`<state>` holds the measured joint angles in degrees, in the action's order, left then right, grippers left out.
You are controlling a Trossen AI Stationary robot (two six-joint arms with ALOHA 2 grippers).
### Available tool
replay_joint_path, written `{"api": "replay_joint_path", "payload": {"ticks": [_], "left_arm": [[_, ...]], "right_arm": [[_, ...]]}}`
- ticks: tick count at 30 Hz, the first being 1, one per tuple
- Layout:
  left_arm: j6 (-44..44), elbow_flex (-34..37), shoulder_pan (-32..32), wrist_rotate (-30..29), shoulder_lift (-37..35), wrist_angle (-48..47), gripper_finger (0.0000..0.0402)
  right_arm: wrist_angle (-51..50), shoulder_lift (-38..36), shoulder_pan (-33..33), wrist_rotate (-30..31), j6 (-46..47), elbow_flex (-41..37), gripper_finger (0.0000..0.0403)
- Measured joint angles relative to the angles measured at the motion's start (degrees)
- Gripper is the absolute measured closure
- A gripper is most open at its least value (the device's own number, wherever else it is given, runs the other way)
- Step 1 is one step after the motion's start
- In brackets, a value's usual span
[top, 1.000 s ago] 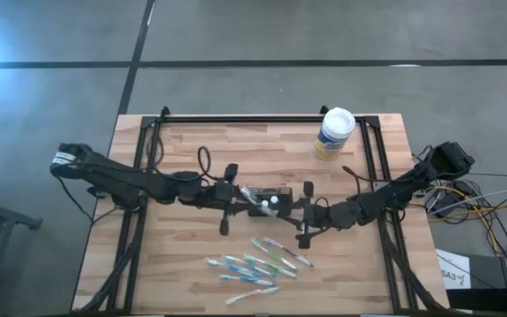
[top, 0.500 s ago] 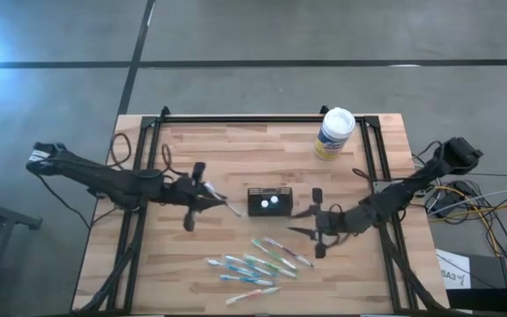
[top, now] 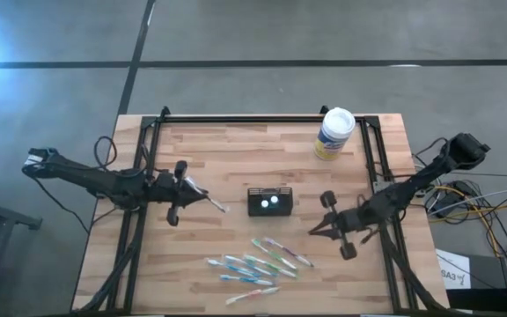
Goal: Pick & Place toothbrushing station
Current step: Put the top violet toothbrush into the mesh organizer
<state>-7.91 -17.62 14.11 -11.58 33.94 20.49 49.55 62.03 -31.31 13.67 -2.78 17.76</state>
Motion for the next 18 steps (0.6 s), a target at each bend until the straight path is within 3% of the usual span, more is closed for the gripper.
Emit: {"api": "replay_joint_path", "payload": {"ticks": [6,18], "left_arm": [[1.7,0.0,-0.1,-2.2,-0.1,-0.1,0.0376],[3.0,-5.4,-2.8,-4.1,1.2,-4.4,0.0375]], "right_arm": [[2.2,-6.6,2.0,4.7,5.2,-7.8,0.0394],[11.2,-11.8,3.5,5.3,4.7,-16.2,0.0394]]}}
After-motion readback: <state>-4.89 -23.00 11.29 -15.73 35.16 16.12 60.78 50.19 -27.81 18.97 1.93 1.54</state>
